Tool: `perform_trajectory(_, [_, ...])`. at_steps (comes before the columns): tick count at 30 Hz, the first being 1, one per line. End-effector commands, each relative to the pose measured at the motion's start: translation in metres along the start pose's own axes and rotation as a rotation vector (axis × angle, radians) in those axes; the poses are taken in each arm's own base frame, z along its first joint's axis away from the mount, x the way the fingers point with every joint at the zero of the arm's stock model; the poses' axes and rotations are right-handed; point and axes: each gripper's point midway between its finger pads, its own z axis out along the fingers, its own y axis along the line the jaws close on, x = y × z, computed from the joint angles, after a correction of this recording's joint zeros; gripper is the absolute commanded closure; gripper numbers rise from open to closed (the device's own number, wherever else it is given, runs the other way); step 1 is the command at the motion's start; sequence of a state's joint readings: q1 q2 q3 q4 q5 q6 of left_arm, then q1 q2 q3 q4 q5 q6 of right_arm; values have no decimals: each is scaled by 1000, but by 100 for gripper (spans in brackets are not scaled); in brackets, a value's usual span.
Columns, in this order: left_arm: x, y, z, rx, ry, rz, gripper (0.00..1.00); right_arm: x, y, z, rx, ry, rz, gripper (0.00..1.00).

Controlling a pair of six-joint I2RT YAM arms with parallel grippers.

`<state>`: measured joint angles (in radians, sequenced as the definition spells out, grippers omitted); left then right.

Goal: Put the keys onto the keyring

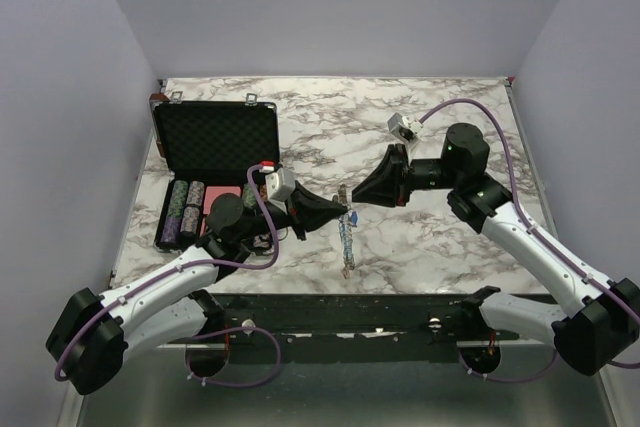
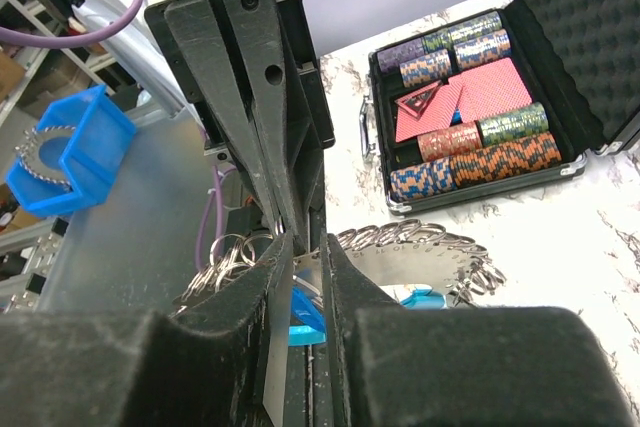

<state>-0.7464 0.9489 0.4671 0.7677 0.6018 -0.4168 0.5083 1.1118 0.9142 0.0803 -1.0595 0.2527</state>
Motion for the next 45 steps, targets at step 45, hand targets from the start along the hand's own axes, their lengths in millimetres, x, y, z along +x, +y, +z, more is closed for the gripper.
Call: perform_trajectory(45, [-36, 4, 5, -44, -120, 13, 100, 21, 11, 13, -75, 52, -16, 100])
